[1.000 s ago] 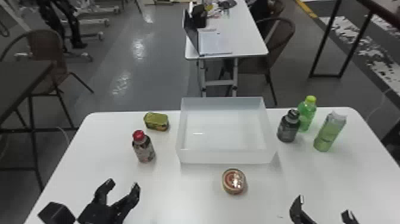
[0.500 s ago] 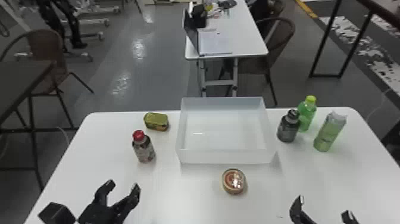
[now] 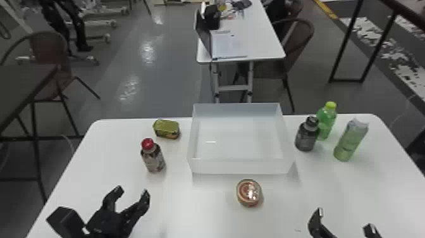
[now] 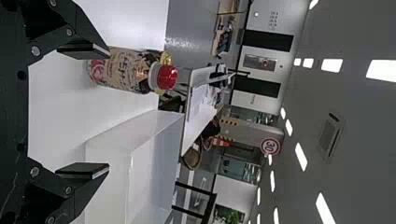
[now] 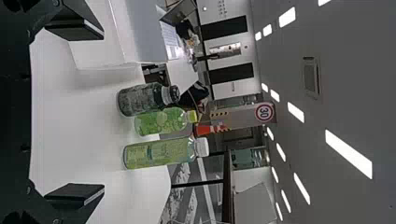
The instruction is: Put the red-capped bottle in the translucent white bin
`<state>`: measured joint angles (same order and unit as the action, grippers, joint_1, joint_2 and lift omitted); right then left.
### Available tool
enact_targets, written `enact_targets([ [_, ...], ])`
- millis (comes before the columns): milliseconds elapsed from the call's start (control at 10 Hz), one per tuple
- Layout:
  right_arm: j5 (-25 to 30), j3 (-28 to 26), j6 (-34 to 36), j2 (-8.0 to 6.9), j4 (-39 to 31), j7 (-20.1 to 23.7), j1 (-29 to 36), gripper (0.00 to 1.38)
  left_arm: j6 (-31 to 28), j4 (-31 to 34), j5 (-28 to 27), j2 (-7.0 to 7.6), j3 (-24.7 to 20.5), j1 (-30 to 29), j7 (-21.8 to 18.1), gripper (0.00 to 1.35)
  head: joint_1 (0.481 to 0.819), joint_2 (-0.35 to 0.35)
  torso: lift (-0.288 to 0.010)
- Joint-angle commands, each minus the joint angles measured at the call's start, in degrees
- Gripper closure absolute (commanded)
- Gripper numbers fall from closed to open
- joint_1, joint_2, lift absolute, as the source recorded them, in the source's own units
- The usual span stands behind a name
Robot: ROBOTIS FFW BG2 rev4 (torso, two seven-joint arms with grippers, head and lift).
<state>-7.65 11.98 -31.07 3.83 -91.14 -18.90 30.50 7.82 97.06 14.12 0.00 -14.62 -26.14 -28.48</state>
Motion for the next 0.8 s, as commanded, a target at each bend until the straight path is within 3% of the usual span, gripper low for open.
enact_targets([
  [0,-0.1,0.1,0.0,0.03,0.2,0.1,-0.2,0.14,-0.4,-2.7,-0.1,-0.15,-0.2,3.0,-0.1,0.41,0.695,0.095,-0.036],
  [300,-0.4,0.2,0.0,0.03,0.4,0.8,-0.5,0.14,-3.0,-6.6,-0.5,1.41,-0.2,6.5,0.0,0.41,0.695,0.105,-0.036],
  [500,-0.5,0.3,0.0,0.03,0.5,0.9,-0.5,0.14,-4.0,-9.5,-2.6,1.23,-1.4,9.6,0.2,0.41,0.695,0.110,-0.036],
  [700,-0.8,0.5,0.0,0.03,0.8,1.1,-0.8,0.14,-5.8,-13.0,-3.9,2.37,-2.3,13.7,-0.3,0.41,0.695,0.120,-0.036],
])
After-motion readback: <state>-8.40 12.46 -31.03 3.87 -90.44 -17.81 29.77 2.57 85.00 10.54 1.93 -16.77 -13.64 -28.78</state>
